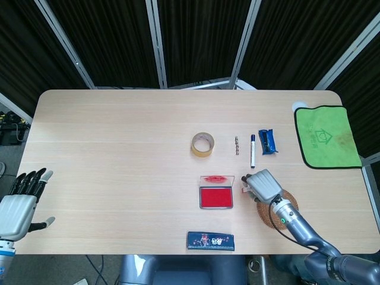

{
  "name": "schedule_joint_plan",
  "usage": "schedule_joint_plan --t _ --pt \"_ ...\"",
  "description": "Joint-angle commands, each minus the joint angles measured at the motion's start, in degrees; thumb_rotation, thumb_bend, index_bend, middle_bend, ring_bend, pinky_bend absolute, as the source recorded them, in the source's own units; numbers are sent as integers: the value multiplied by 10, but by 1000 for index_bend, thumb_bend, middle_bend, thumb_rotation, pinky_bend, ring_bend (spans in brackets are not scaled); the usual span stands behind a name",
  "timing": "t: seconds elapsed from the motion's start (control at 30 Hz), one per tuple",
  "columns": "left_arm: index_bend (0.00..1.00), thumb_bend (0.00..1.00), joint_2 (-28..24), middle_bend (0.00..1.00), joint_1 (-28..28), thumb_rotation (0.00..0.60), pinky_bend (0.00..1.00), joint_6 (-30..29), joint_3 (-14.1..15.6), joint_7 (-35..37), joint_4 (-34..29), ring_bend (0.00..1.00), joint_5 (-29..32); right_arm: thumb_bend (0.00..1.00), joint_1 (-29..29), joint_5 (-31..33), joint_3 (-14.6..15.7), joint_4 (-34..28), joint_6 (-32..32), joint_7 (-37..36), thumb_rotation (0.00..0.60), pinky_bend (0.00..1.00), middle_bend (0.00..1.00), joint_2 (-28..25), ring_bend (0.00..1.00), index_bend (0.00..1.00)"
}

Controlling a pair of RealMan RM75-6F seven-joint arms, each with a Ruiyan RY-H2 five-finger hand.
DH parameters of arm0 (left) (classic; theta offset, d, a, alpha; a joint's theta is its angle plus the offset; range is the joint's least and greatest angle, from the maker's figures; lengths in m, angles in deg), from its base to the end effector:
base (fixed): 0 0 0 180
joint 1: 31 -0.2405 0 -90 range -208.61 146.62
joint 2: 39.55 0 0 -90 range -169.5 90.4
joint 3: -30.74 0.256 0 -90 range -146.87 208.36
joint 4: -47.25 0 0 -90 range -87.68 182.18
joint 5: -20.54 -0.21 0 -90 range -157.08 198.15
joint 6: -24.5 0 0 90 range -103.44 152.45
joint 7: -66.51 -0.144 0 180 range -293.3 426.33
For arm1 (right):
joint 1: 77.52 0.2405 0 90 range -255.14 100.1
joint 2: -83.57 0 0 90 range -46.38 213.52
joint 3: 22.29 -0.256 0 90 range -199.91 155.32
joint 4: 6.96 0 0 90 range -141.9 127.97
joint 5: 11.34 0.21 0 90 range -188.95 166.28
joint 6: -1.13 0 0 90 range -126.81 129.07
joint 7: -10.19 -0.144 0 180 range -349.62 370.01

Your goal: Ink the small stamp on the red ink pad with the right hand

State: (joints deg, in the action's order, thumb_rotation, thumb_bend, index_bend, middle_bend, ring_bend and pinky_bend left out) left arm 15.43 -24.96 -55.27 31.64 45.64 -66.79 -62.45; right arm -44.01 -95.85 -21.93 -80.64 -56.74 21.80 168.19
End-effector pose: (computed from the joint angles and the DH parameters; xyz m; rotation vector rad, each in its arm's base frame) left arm -0.2568 0.1651 0.1577 -1.5376 -0.9114 -0.6955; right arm -0.2439 -0.3050 0.0018 2.0268 -0.7013 0.7323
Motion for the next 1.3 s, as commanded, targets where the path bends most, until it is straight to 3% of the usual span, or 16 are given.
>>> schedule_joint_plan --t 0.03,0.47,0.8,1.3 --pt "0 0 2 0 -1 600 0 -2 -1 -1 1 0 2 453 -1 -5 1 16 0 -5 600 1000 604 11 810 598" --pt "0 0 1 0 -1 600 0 -2 0 0 -1 0 5 441 1 -3 -3 32 7 1 600 1000 603 25 811 579" --pt "0 0 0 0 0 600 0 -1 1 1 -1 0 4 300 1 6 -4 19 19 9 600 1000 512 24 811 464" --pt "0 0 1 0 0 600 0 -2 2 -1 -2 0 3 169 -1 9 -6 17 21 12 600 1000 424 24 810 444"
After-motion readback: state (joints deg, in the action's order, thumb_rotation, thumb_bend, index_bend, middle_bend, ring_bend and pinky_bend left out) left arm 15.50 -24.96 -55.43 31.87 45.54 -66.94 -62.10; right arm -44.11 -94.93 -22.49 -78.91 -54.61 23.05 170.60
